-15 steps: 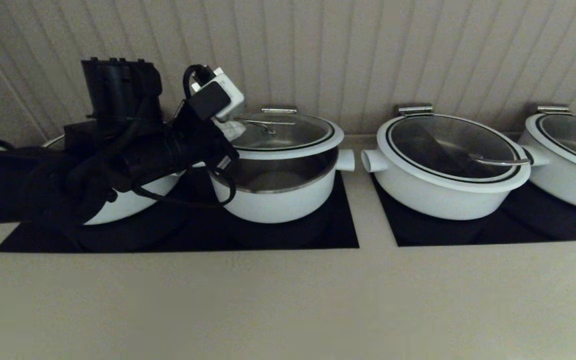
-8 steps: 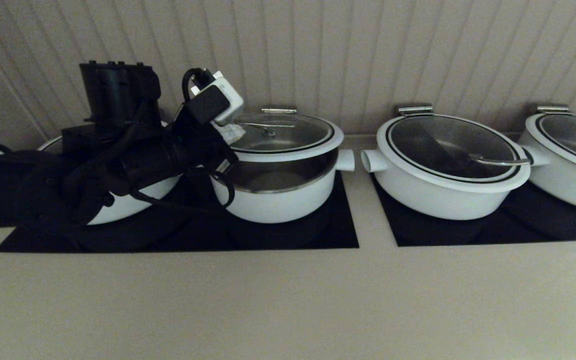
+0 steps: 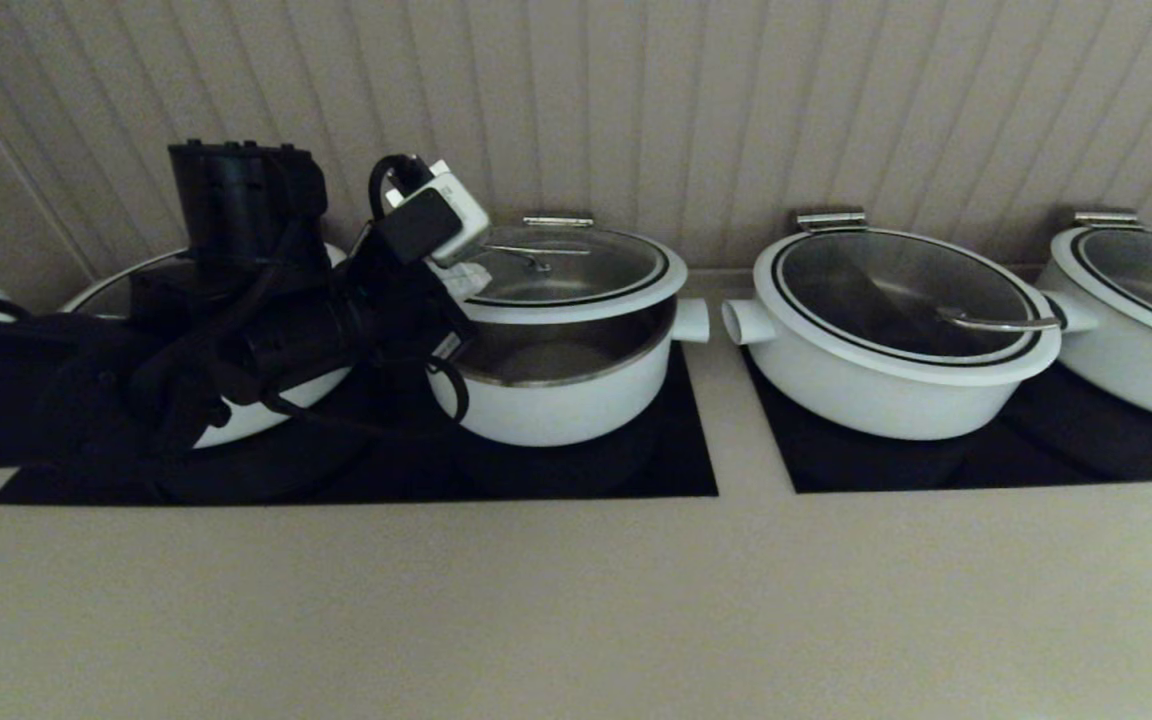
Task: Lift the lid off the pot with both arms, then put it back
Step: Hold the pot lid with the right arm
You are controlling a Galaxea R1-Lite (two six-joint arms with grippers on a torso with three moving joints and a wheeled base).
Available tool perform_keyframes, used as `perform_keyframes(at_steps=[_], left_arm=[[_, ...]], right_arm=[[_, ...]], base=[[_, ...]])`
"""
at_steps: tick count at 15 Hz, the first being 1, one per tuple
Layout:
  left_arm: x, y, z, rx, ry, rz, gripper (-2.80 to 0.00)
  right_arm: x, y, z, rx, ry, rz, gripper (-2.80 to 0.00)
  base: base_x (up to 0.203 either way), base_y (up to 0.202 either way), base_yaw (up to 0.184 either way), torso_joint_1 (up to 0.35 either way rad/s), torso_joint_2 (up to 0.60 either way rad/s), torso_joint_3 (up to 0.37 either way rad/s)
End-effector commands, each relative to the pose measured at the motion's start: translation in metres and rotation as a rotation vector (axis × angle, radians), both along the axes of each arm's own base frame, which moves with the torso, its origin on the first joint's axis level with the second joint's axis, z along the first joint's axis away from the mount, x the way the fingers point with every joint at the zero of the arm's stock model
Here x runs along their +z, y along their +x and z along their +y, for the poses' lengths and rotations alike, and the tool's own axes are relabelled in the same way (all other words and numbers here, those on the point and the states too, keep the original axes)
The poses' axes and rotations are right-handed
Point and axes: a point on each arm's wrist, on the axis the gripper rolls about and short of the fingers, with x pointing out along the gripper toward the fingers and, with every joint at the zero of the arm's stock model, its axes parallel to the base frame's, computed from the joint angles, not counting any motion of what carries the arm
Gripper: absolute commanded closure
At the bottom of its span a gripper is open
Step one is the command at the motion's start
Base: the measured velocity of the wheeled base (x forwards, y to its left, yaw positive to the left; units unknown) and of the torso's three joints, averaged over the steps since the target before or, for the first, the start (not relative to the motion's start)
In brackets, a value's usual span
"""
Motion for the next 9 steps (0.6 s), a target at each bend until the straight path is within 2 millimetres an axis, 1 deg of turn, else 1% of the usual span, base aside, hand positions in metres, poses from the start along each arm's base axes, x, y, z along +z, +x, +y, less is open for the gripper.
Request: perform_keyframes(at_steps=[1, 2, 3, 4, 6, 9], left_arm=[[0.0, 0.001, 0.0, -0.001, 0.003, -0.003, 0.0], [0.0, 0.001, 0.0, -0.001, 0.003, -0.003, 0.0], [-0.001, 0.001, -0.001, -0.001, 0.003, -0.002, 0.0], [-0.001, 0.001, -0.001, -0.001, 0.002, -0.001, 0.0], [-0.002, 0.002, -0.001, -0.002, 0.004, 0.0, 0.0], [-0.001, 0.002, -0.001, -0.002, 0.001, -0.002, 0.0]], right_arm=[[0.0, 0.001, 0.0, 0.001, 0.0, 0.008, 0.0], [0.001, 0.0, 0.0, 0.0, 0.006, 0.002, 0.0], [0.006, 0.0, 0.0, 0.006, 0.017, -0.009, 0.0], [0.019, -0.001, 0.001, 0.028, 0.051, -0.022, 0.0], [0.037, 0.006, 0.001, 0.063, 0.102, 0.019, 0.0], [0.051, 0.021, 0.003, 0.16, 0.075, 0.062, 0.0]], base=[[0.0, 0.0, 0.0, 0.0, 0.0, 0.0], [0.0, 0.0, 0.0, 0.0, 0.0, 0.0], [0.0, 0.0, 0.0, 0.0, 0.0, 0.0], [0.0, 0.0, 0.0, 0.0, 0.0, 0.0], [0.0, 0.0, 0.0, 0.0, 0.0, 0.0], [0.0, 0.0, 0.0, 0.0, 0.0, 0.0]])
